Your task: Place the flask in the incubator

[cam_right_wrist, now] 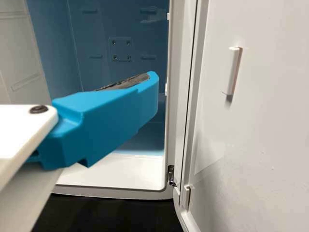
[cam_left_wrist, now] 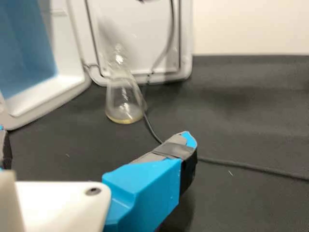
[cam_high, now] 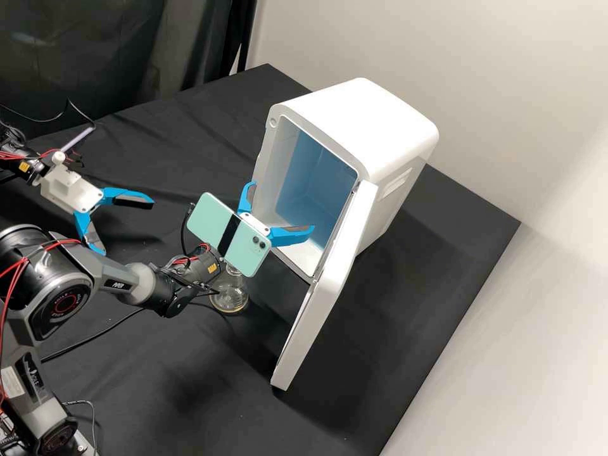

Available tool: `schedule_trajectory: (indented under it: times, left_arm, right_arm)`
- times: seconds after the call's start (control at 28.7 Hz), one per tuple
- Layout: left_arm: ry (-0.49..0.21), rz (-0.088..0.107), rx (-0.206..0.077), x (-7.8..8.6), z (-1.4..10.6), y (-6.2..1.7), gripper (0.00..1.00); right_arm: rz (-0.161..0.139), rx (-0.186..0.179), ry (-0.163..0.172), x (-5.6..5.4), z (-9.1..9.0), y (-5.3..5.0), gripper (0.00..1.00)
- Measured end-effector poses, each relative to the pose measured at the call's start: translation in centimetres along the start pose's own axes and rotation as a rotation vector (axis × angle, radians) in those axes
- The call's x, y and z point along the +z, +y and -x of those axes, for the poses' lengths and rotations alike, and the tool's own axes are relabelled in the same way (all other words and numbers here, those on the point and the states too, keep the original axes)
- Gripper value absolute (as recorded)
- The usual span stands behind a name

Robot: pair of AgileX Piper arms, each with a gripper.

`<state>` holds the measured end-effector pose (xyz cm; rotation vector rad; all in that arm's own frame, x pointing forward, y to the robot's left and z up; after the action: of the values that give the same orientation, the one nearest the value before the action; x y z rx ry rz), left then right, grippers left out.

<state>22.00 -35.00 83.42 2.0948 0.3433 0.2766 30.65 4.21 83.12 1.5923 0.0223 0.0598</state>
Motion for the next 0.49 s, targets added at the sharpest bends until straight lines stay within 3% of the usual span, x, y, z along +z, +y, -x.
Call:
schedule_trajectory:
  times: [0.07, 0.49]
  left_arm:
    - [0.012, 0.009, 0.019, -0.27, 0.10, 0.34, 1.00]
    - [0.016, 0.011, 0.015, -0.34, 0.24, 0.24, 1.00]
  right_arm:
    - [0.000, 0.000, 0.000, 0.00, 0.00, 0.00, 1.00]
    - [0.000, 0.002, 0.002, 0.10, 0.22, -0.11, 1.00]
